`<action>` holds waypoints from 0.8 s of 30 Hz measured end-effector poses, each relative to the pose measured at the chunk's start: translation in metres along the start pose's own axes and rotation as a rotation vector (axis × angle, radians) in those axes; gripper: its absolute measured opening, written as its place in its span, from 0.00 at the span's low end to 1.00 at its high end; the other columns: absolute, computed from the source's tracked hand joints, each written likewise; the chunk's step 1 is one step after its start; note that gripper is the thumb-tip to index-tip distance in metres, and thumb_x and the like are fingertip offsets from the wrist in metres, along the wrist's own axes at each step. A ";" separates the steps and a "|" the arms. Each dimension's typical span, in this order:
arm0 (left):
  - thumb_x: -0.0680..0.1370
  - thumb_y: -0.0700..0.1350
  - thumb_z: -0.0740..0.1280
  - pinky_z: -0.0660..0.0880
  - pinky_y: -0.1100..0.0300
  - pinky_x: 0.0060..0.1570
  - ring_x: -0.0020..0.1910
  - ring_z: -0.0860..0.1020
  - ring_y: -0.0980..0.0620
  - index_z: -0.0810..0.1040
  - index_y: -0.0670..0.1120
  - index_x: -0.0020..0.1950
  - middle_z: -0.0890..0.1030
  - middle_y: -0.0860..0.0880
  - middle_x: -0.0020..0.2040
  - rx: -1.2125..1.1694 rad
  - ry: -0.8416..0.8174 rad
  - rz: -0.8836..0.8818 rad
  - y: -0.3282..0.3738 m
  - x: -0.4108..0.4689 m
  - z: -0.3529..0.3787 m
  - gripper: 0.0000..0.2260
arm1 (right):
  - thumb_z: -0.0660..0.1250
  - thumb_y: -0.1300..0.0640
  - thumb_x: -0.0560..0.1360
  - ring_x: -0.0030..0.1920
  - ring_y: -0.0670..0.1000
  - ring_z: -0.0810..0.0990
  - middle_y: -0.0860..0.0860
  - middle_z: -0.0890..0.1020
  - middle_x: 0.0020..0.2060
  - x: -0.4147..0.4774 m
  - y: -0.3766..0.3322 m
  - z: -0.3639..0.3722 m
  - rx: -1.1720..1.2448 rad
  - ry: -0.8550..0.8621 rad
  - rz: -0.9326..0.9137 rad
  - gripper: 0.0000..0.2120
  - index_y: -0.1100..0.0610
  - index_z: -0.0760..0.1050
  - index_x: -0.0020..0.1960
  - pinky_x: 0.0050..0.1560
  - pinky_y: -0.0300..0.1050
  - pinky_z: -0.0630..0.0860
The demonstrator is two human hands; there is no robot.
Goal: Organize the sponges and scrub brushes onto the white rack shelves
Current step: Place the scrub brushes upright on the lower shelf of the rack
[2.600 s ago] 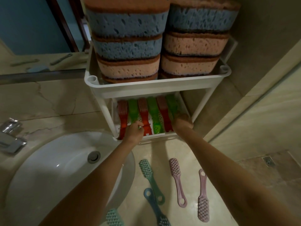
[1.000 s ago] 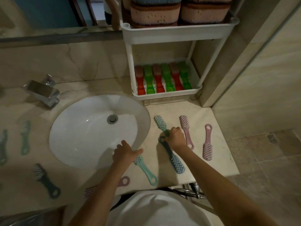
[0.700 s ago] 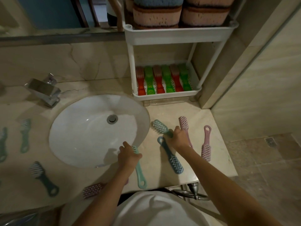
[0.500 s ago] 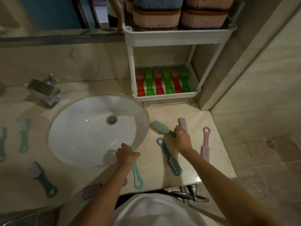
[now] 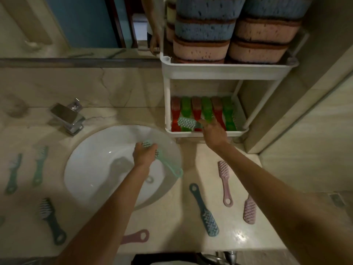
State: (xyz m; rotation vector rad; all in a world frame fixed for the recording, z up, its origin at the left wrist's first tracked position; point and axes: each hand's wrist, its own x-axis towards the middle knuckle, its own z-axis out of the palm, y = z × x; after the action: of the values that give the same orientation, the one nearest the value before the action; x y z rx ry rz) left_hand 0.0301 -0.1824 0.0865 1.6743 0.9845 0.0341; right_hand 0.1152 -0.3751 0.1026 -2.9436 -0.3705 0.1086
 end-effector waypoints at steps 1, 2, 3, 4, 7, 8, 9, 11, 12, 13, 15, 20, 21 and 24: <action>0.74 0.41 0.66 0.74 0.60 0.31 0.46 0.75 0.45 0.73 0.35 0.60 0.78 0.36 0.58 -0.035 0.010 -0.007 0.005 0.003 0.000 0.17 | 0.54 0.61 0.80 0.64 0.62 0.71 0.62 0.68 0.66 0.009 -0.002 -0.001 -0.009 -0.021 0.000 0.21 0.50 0.62 0.72 0.61 0.53 0.71; 0.74 0.41 0.66 0.75 0.60 0.32 0.45 0.74 0.46 0.72 0.35 0.61 0.77 0.36 0.59 -0.068 0.016 -0.012 0.010 0.006 0.001 0.17 | 0.54 0.61 0.80 0.65 0.62 0.70 0.62 0.68 0.66 0.016 -0.004 0.000 -0.015 -0.035 -0.006 0.21 0.50 0.62 0.72 0.63 0.53 0.70; 0.75 0.41 0.66 0.76 0.58 0.35 0.46 0.74 0.46 0.72 0.35 0.61 0.77 0.35 0.59 -0.098 0.016 -0.024 0.012 0.009 0.002 0.17 | 0.53 0.62 0.80 0.66 0.62 0.69 0.62 0.67 0.67 0.022 -0.005 0.001 -0.018 -0.052 -0.013 0.22 0.50 0.62 0.72 0.64 0.54 0.69; 0.75 0.41 0.66 0.77 0.58 0.38 0.46 0.74 0.46 0.71 0.34 0.62 0.77 0.35 0.60 -0.128 0.014 -0.032 0.013 0.012 0.003 0.18 | 0.53 0.62 0.80 0.66 0.62 0.69 0.62 0.67 0.67 0.028 -0.006 0.002 -0.023 -0.078 -0.023 0.23 0.49 0.62 0.73 0.64 0.54 0.69; 0.74 0.40 0.67 0.77 0.66 0.26 0.46 0.75 0.46 0.71 0.34 0.62 0.77 0.34 0.60 -0.170 0.018 -0.042 0.011 0.019 0.005 0.19 | 0.54 0.61 0.80 0.66 0.61 0.70 0.60 0.66 0.69 0.040 -0.006 0.011 -0.061 -0.161 -0.059 0.20 0.49 0.68 0.69 0.65 0.53 0.69; 0.74 0.40 0.67 0.74 0.68 0.21 0.46 0.75 0.45 0.71 0.34 0.62 0.77 0.34 0.60 -0.176 0.022 -0.048 0.009 0.021 0.005 0.19 | 0.54 0.60 0.80 0.66 0.60 0.71 0.60 0.67 0.68 0.044 -0.005 0.015 -0.059 -0.186 -0.063 0.18 0.50 0.70 0.68 0.66 0.52 0.69; 0.74 0.41 0.67 0.73 0.70 0.19 0.46 0.75 0.45 0.70 0.33 0.63 0.76 0.34 0.60 -0.175 0.027 -0.053 0.007 0.022 0.005 0.19 | 0.54 0.60 0.80 0.65 0.60 0.71 0.60 0.68 0.68 0.047 -0.004 0.017 -0.051 -0.205 -0.062 0.18 0.51 0.71 0.67 0.66 0.52 0.68; 0.75 0.41 0.67 0.72 0.70 0.18 0.45 0.75 0.45 0.70 0.33 0.63 0.76 0.34 0.60 -0.179 0.028 -0.067 0.005 0.024 0.006 0.20 | 0.55 0.61 0.79 0.65 0.60 0.70 0.60 0.68 0.67 0.051 -0.002 0.021 -0.021 -0.217 -0.058 0.18 0.52 0.72 0.66 0.66 0.52 0.68; 0.75 0.40 0.67 0.72 0.70 0.18 0.45 0.75 0.45 0.70 0.33 0.63 0.76 0.34 0.60 -0.189 0.023 -0.075 0.005 0.025 0.006 0.20 | 0.55 0.61 0.79 0.65 0.60 0.71 0.59 0.69 0.67 0.052 -0.002 0.023 0.006 -0.219 -0.066 0.18 0.52 0.72 0.66 0.66 0.52 0.68; 0.74 0.40 0.67 0.73 0.70 0.18 0.45 0.75 0.45 0.70 0.33 0.63 0.76 0.34 0.60 -0.196 0.015 -0.081 0.004 0.026 0.008 0.19 | 0.55 0.63 0.78 0.65 0.60 0.71 0.59 0.70 0.67 0.052 -0.001 0.024 0.046 -0.212 -0.087 0.18 0.52 0.73 0.65 0.67 0.52 0.69; 0.74 0.41 0.68 0.74 0.69 0.19 0.45 0.76 0.45 0.72 0.34 0.62 0.77 0.34 0.59 -0.199 0.005 -0.095 0.005 0.026 0.010 0.19 | 0.55 0.65 0.77 0.64 0.60 0.72 0.58 0.73 0.65 0.051 0.000 0.028 0.138 -0.205 -0.125 0.19 0.54 0.76 0.63 0.67 0.51 0.69; 0.73 0.42 0.68 0.75 0.65 0.22 0.42 0.77 0.45 0.72 0.34 0.61 0.77 0.33 0.58 -0.206 -0.013 -0.107 0.014 0.023 0.018 0.20 | 0.57 0.70 0.75 0.59 0.61 0.77 0.59 0.80 0.59 0.045 0.007 0.031 0.277 -0.146 -0.149 0.19 0.58 0.80 0.57 0.63 0.50 0.72; 0.73 0.42 0.68 0.75 0.67 0.20 0.42 0.76 0.45 0.71 0.34 0.62 0.77 0.33 0.58 -0.222 -0.017 -0.106 0.016 0.021 0.020 0.20 | 0.57 0.70 0.74 0.58 0.60 0.78 0.59 0.81 0.57 0.041 0.006 0.027 0.306 -0.114 -0.155 0.18 0.59 0.81 0.56 0.62 0.50 0.73; 0.75 0.40 0.67 0.72 0.70 0.17 0.34 0.75 0.48 0.69 0.32 0.63 0.78 0.34 0.54 -0.266 -0.032 -0.107 0.023 0.016 0.027 0.21 | 0.61 0.67 0.74 0.56 0.56 0.77 0.59 0.82 0.53 0.025 -0.001 0.009 0.433 -0.014 -0.143 0.12 0.61 0.82 0.52 0.59 0.44 0.71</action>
State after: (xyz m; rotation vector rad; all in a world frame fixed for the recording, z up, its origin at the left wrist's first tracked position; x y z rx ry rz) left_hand 0.0672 -0.1946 0.0882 1.3745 0.9981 0.0646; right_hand 0.1383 -0.3659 0.0924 -2.4833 -0.4891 0.1676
